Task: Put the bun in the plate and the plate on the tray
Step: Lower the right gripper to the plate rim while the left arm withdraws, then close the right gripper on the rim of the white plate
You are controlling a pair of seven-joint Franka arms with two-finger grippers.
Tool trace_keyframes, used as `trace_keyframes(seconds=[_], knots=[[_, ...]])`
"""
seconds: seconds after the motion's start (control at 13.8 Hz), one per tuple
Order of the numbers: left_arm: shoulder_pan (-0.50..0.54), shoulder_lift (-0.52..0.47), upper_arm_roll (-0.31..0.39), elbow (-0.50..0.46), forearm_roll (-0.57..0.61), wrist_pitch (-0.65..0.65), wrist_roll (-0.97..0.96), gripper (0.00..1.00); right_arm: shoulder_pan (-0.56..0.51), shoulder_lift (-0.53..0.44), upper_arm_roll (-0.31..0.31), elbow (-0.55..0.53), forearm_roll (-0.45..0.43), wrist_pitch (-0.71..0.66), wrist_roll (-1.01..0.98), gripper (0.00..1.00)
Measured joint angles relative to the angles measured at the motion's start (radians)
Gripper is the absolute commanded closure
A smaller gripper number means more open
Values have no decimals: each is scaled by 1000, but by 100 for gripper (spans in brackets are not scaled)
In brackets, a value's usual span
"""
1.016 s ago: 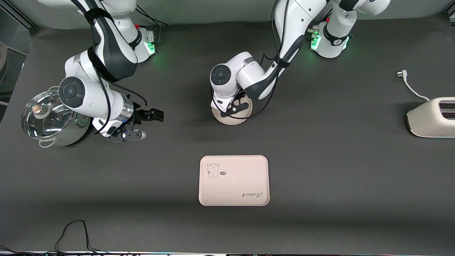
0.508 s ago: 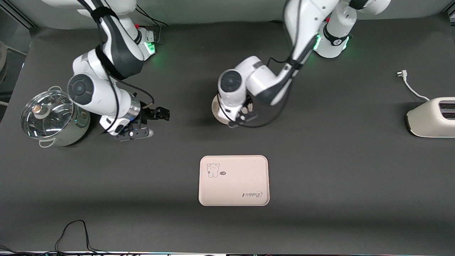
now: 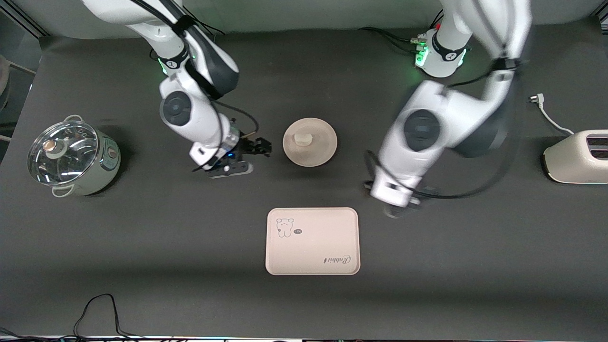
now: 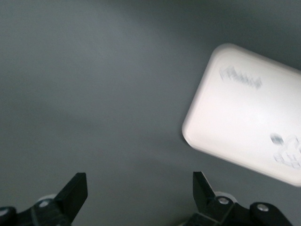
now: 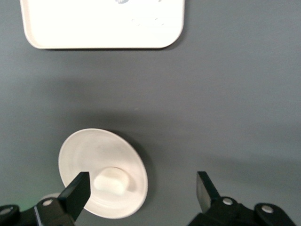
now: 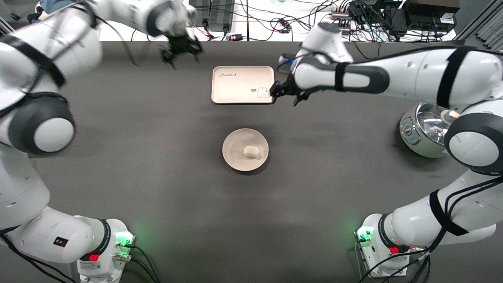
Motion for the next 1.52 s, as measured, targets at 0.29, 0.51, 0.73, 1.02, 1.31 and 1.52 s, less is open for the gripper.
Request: trace_keyframes(seconds=[0.29, 0.51, 0.73, 1.02, 1.31, 1.52], knots=[[220, -64, 2, 2, 13, -75, 296, 0, 25, 95, 41, -49, -145, 139, 147, 0], [344, -112, -1, 3, 13, -159, 381, 0, 36, 174, 72, -49, -421, 146, 389, 0], [371, -180, 7, -9, 11, -226, 421, 0, 41, 232, 81, -49, -524, 158, 487, 0], [173, -314, 193, -131, -33, -222, 426, 0, 67, 262, 83, -49, -532, 161, 521, 0], [151, -352, 280, -175, -64, -214, 500, 0, 71, 292, 82, -49, -532, 161, 540, 16], [155, -353, 279, -175, -67, -212, 504, 0, 71, 306, 82, -49, -532, 162, 541, 40]])
